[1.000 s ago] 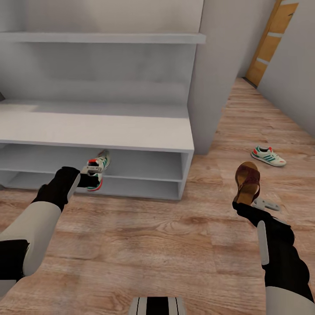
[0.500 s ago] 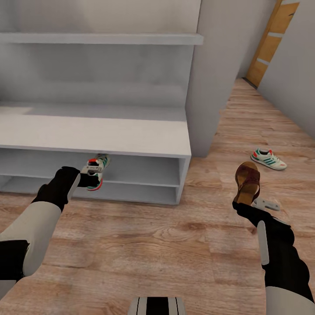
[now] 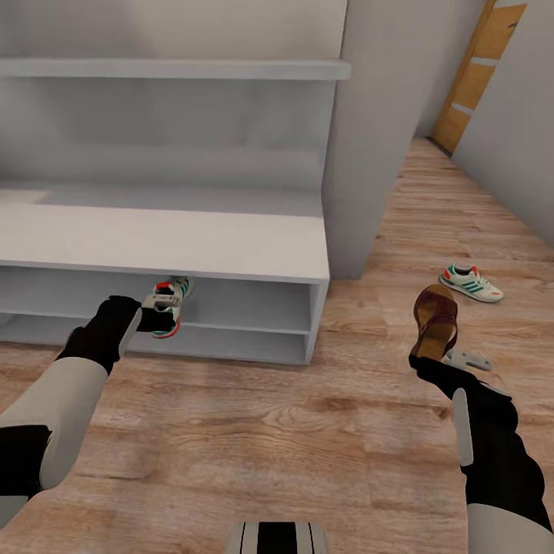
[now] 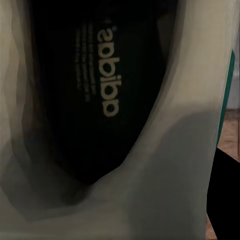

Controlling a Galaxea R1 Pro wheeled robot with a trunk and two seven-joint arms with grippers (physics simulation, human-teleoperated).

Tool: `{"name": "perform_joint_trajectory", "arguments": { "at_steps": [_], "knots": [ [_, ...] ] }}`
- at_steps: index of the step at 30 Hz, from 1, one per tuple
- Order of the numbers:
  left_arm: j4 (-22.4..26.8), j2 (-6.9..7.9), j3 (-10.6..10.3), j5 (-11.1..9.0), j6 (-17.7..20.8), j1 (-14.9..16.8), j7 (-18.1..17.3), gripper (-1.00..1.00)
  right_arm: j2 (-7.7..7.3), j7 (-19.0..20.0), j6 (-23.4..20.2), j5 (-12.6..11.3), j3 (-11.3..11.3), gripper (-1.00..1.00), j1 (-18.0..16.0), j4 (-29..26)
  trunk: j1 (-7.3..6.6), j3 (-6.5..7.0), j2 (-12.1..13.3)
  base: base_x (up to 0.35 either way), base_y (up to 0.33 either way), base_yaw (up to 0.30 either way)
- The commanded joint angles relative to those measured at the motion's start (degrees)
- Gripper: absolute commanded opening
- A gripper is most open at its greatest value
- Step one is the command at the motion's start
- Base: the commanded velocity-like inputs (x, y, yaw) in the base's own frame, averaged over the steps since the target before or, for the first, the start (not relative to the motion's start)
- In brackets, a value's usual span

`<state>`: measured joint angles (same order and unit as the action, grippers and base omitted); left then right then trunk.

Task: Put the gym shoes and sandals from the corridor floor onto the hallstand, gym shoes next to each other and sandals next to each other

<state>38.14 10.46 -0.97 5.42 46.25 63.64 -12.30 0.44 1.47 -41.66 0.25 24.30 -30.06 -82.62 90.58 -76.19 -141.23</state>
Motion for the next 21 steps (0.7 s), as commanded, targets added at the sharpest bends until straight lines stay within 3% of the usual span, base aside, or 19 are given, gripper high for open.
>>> {"name": "perform_joint_trajectory", "arguments": {
  "at_steps": [1,21],
  "knots": [
    [0.0,0.0,0.0,-0.01,0.01,0.0,0.0,-1.0,0.0,-0.15,0.0,-0.19,0.0,-1.0,0.0,0.0,0.0,0.0,0.0,0.13,-0.115,0.0],
    [0.0,-0.07,0.07,-0.06,-0.18,-0.61,0.0,-1.0,0.0,-0.15,0.0,-0.21,0.03,-1.0,0.0,0.0,0.0,0.0,0.0,0.012,-0.011,0.0]
  ]
}}
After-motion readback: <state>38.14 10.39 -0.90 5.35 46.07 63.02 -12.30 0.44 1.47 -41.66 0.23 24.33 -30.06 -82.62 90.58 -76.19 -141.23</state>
